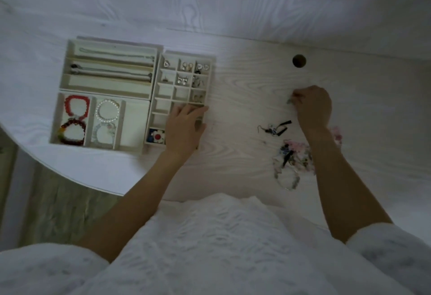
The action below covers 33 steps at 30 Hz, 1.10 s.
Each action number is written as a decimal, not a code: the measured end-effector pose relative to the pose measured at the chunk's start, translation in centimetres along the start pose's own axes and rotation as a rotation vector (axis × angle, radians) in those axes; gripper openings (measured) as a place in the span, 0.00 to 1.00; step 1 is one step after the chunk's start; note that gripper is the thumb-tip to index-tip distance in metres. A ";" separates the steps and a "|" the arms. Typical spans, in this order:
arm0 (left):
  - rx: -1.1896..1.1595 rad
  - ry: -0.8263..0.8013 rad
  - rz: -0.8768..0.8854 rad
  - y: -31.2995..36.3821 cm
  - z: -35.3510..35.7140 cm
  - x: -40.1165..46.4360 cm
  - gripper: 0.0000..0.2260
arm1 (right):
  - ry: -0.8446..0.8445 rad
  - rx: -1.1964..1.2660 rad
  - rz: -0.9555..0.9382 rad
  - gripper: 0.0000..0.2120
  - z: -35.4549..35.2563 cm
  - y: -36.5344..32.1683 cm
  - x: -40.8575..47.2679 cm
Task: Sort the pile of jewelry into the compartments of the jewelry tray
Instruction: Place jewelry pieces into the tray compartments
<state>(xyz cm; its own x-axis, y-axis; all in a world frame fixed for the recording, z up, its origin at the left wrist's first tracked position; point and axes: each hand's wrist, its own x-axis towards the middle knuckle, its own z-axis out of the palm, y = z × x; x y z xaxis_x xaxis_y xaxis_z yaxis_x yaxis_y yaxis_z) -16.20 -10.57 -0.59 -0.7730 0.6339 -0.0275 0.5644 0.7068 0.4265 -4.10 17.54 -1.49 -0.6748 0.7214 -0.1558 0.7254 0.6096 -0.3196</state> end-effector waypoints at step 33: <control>-0.183 0.318 -0.319 -8.8 -2.9 -2.5 0.13 | -0.424 0.925 -0.028 0.08 0.8 -17.8 -2.8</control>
<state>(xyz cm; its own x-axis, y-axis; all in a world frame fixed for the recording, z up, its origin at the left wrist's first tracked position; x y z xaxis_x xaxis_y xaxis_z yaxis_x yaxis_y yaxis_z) -20.05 -19.29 -1.65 -0.9655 0.2470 0.0824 0.2466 0.7651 0.5949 -15.27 4.42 3.88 -0.8128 0.4251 -0.3983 0.4405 0.0011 -0.8978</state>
